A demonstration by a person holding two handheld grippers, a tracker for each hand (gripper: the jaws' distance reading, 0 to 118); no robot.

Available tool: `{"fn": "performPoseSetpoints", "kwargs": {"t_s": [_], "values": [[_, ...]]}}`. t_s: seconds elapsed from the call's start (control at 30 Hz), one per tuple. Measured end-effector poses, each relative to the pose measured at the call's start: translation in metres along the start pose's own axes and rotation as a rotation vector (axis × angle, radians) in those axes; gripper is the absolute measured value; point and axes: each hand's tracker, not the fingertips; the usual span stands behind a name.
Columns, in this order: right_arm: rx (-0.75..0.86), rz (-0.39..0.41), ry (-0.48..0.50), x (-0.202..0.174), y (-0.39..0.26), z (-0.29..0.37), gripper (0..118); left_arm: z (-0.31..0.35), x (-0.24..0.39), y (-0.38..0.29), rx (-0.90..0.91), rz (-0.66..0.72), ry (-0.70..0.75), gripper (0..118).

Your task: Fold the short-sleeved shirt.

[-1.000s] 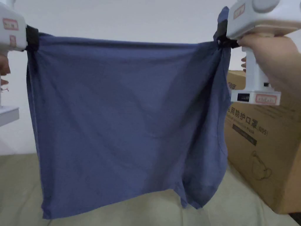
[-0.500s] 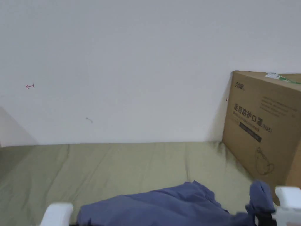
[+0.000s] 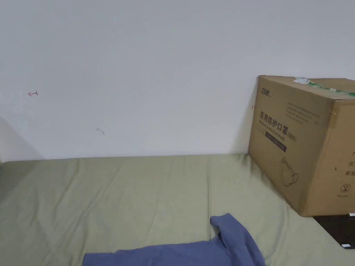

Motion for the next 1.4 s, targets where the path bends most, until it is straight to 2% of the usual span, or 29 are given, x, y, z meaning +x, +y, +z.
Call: {"fn": "performPoseSetpoints", "kwargs": {"t_s": [0.1,0.23,0.27,0.3,0.33,0.37,0.4,0.43,0.47,0.53,0.67,0.7,0.73,0.77,0.8,0.83,0.87,0.9,0.93,0.97,1.03,1.2,1.3,1.33,1.37,1.4], "values": [[-0.036,-0.01,-0.017,0.003,0.011,-0.041,12,-0.035,-0.003,0.0,-0.069,0.0,0.019,5],[-0.22,-0.136,-0.076,0.023,0.025,-0.126,13,-0.103,-0.001,-0.012,-0.14,-0.049,0.02,6],[-0.235,-0.155,-0.063,0.03,0.024,-0.143,15,-0.113,-0.001,-0.015,-0.152,-0.043,0.017,10],[-0.238,-0.159,-0.047,0.031,0.024,-0.15,37,-0.119,-0.001,-0.016,-0.163,-0.039,0.02,29],[-0.233,-0.155,-0.052,0.032,0.024,-0.154,72,-0.122,0.002,-0.019,-0.166,-0.024,0.017,60],[-0.234,-0.155,-0.056,0.03,0.024,-0.153,103,-0.124,0.002,-0.02,-0.173,-0.013,0.001,98],[-0.233,-0.152,-0.053,0.029,0.02,-0.149,118,-0.125,0.004,-0.021,-0.188,-0.01,-0.007,118],[-0.203,-0.144,-0.043,0.027,0.02,-0.143,117,-0.119,0.005,-0.024,-0.163,-0.016,-0.037,112],[-0.147,-0.145,-0.028,0.027,0.02,-0.134,117,-0.112,0.008,-0.024,-0.106,-0.03,-0.047,112],[-0.103,-0.158,-0.037,0.024,0.021,-0.116,117,-0.107,0.012,-0.023,-0.113,-0.065,-0.013,113],[0.093,-0.205,0.034,0.024,0.039,-0.08,117,-0.093,0.02,-0.003,-0.021,-0.113,-0.008,112],[0.136,-0.218,0.08,0.026,0.048,-0.072,116,-0.09,0.021,0.003,0.01,-0.105,-0.019,103],[0.177,-0.214,0.146,0.028,0.057,-0.065,115,-0.084,0.023,0.012,0.032,-0.089,-0.073,83],[0.238,-0.22,0.169,0.03,0.067,-0.06,115,-0.082,0.024,0.018,0.072,-0.072,-0.11,83],[0.3,-0.193,0.178,0.037,0.077,-0.061,114,-0.08,0.024,0.024,0.123,-0.057,-0.121,74],[0.35,-0.167,0.17,0.041,0.089,-0.062,107,-0.082,0.026,0.028,0.161,-0.055,-0.103,38],[0.379,-0.145,0.142,0.044,0.101,-0.066,92,-0.085,0.031,0.033,0.178,-0.064,-0.074,6],[0.403,-0.122,0.109,0.049,0.116,-0.075,40,-0.088,0.033,0.036,0.206,-0.073,-0.052,2],[0.394,-0.109,0.058,0.046,0.134,-0.088,0,-0.093,0.034,0.038,0.202,-0.082,-0.05,2],[0.38,-0.138,0.045,0.053,0.15,-0.103,0,-0.1,0.034,0.041,0.196,-0.082,-0.059,2],[0.283,-0.171,0.091,0.074,0.181,-0.142,0,-0.112,0.037,0.046,0.183,-0.074,-0.072,2],[0.039,-0.246,0.057,0.104,0.25,-0.255,0,-0.144,0.034,0.046,0.151,-0.044,-0.094,2],[-0.071,-0.189,0.002,0.109,0.273,-0.311,0,-0.162,0.026,0.044,0.136,-0.047,-0.071,2],[-0.108,-0.148,-0.025,0.108,0.278,-0.326,5,-0.168,0.023,0.044,0.126,-0.046,-0.059,2],[-0.108,-0.13,-0.068,0.107,0.283,-0.339,31,-0.173,0.019,0.043,0.112,-0.039,-0.05,2],[-0.087,-0.106,-0.088,0.108,0.286,-0.347,91,-0.177,0.015,0.044,0.102,-0.03,-0.048,2]]}}
